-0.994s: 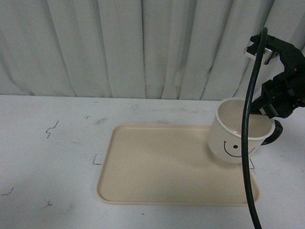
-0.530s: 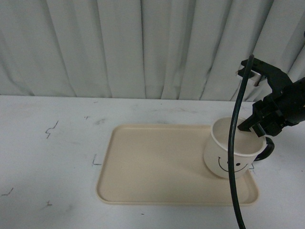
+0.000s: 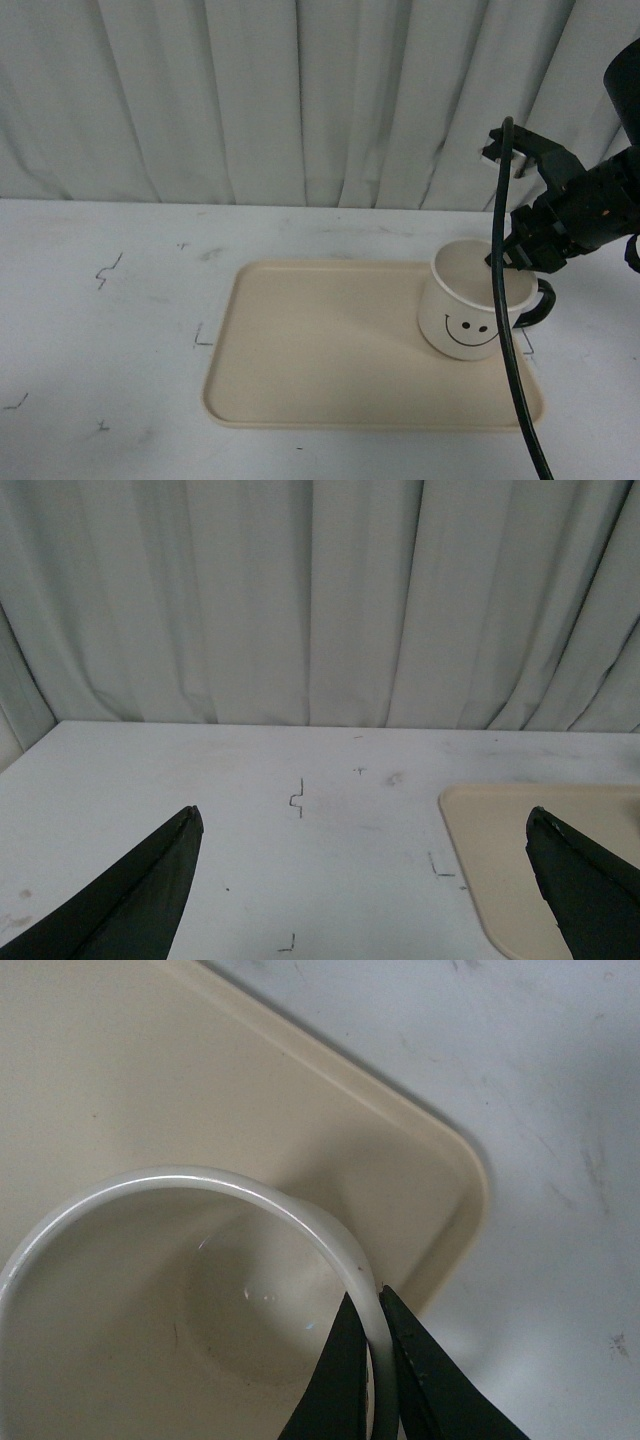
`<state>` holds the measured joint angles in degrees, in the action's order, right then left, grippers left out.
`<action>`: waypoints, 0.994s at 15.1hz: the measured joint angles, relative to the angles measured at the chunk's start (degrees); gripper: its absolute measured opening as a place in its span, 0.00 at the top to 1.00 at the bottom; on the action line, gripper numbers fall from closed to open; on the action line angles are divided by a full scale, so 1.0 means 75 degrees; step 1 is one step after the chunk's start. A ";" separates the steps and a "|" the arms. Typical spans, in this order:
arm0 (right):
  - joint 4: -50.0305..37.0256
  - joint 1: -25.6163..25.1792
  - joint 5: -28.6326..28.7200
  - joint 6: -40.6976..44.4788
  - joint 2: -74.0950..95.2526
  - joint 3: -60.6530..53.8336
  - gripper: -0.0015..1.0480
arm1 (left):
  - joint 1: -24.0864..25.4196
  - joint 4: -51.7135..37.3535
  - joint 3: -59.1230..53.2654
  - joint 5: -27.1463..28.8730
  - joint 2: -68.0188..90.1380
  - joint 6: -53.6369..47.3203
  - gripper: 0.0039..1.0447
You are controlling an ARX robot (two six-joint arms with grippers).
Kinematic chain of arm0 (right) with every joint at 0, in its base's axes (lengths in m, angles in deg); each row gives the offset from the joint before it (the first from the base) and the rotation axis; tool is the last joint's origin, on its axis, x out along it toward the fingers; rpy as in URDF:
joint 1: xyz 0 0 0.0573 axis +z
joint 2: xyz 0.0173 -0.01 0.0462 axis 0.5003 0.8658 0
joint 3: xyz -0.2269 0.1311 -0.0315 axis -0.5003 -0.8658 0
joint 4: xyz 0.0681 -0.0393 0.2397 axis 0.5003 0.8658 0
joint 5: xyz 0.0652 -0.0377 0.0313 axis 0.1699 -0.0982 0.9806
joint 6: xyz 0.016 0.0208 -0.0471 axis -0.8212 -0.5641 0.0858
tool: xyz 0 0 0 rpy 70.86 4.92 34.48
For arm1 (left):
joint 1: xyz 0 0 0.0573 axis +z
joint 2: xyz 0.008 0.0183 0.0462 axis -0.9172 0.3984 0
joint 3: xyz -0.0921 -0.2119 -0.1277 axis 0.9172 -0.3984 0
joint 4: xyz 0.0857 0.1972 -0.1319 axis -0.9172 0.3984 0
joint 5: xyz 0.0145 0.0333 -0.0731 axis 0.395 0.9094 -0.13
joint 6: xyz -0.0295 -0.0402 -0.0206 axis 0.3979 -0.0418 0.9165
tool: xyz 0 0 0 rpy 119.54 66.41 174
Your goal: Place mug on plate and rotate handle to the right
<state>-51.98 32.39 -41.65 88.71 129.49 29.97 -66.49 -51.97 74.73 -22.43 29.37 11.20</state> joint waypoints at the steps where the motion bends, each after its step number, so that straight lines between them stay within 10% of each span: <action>1: 0.0093 0.0038 0.0020 0.0076 0.0047 0.0128 0.97 | 0.0000 0.0000 0.0000 0.0000 0.0000 0.0000 0.06; 15: 0.0219 0.0239 0.0178 0.0157 0.0393 0.0469 0.97 | 0.0000 0.0000 0.0000 0.0003 0.0000 0.0000 0.06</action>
<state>-50.35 34.18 -40.32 89.90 132.44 33.49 -66.49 -51.97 74.73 -22.40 29.37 11.20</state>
